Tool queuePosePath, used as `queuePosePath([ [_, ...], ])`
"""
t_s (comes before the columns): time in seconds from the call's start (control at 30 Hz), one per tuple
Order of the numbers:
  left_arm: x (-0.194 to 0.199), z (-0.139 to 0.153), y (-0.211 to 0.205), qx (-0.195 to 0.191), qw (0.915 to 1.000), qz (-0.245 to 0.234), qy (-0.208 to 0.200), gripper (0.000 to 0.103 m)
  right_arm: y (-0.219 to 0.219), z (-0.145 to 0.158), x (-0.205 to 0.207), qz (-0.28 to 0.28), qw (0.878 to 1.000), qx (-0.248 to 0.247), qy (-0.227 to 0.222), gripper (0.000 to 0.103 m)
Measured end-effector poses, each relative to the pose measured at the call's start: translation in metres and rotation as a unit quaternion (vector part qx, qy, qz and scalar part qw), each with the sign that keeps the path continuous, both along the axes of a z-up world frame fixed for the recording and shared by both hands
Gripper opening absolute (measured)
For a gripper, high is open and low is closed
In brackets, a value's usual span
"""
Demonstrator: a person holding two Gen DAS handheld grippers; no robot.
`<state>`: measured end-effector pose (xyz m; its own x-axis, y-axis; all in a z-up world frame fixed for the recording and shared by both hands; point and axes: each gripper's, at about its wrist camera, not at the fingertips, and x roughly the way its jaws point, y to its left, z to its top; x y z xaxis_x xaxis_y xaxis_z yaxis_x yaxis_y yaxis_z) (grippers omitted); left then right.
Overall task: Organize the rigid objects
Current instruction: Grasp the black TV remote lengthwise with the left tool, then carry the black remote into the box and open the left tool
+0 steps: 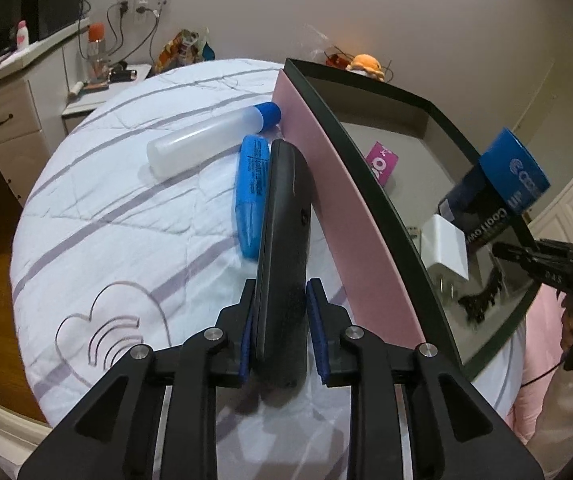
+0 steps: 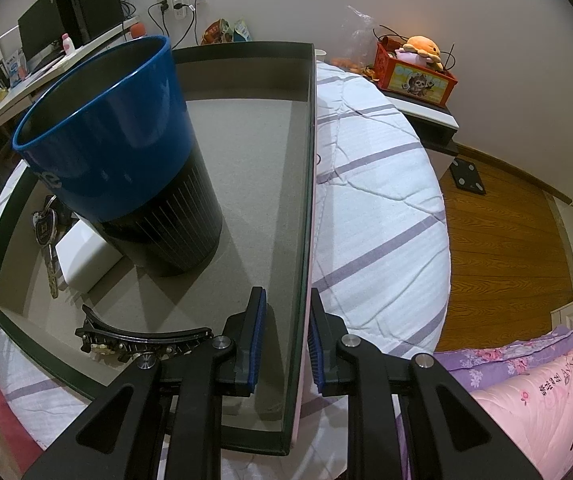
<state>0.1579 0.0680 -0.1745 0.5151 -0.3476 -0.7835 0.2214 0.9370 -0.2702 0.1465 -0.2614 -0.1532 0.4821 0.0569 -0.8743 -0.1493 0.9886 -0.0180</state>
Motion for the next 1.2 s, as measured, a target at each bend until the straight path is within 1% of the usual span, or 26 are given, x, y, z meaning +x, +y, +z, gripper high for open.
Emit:
queuePosePath([
  [0.13, 0.005, -0.002, -0.003, -0.003, 1.0, 0.003, -0.003, 0.023, -0.001, 0.0, 0.0, 0.001, 1.0, 0.001, 0.0, 0.021],
  [0.2, 0.001, -0.001, -0.007, 0.005, 0.9999, -0.001, -0.014, 0.018, 0.0, -0.001, 0.001, 0.001, 1.0, 0.004, 0.001, 0.022],
  [0.23, 0.0, 0.0, -0.007, -0.002, 0.9998, 0.001, -0.019, 0.013, 0.0, -0.001, 0.001, 0.001, 1.0, 0.005, 0.001, 0.022],
  [0.27, -0.003, 0.001, -0.007, -0.006, 0.9997, 0.006, -0.025, 0.013, 0.0, -0.001, 0.001, 0.001, 1.0, 0.006, 0.001, 0.022],
  [0.37, -0.013, 0.004, -0.007, 0.001, 0.9991, 0.015, -0.04, 0.012, -0.001, -0.001, 0.003, 0.002, 1.0, 0.006, 0.002, 0.022],
  [0.5, -0.026, 0.006, -0.003, 0.001, 0.9988, 0.021, -0.045, 0.012, -0.001, -0.001, 0.003, 0.002, 1.0, 0.006, 0.002, 0.022],
  [0.7, -0.04, 0.014, 0.006, -0.027, 0.9981, 0.025, -0.05, 0.012, -0.001, -0.001, 0.004, 0.002, 1.0, 0.006, 0.002, 0.022],
  [0.87, -0.047, 0.027, 0.007, -0.03, 0.9972, 0.027, -0.063, 0.012, -0.001, -0.001, 0.004, 0.002, 1.0, 0.006, 0.002, 0.022],
  [1.0, -0.052, 0.04, 0.011, -0.034, 0.9948, 0.046, -0.084, 0.012, -0.001, -0.001, 0.004, 0.001, 1.0, 0.006, 0.002, 0.022],
  [1.2, -0.055, 0.057, 0.005, -0.034, 0.9932, 0.041, -0.103, 0.012, -0.001, -0.001, 0.004, 0.002, 1.0, 0.006, 0.002, 0.022],
])
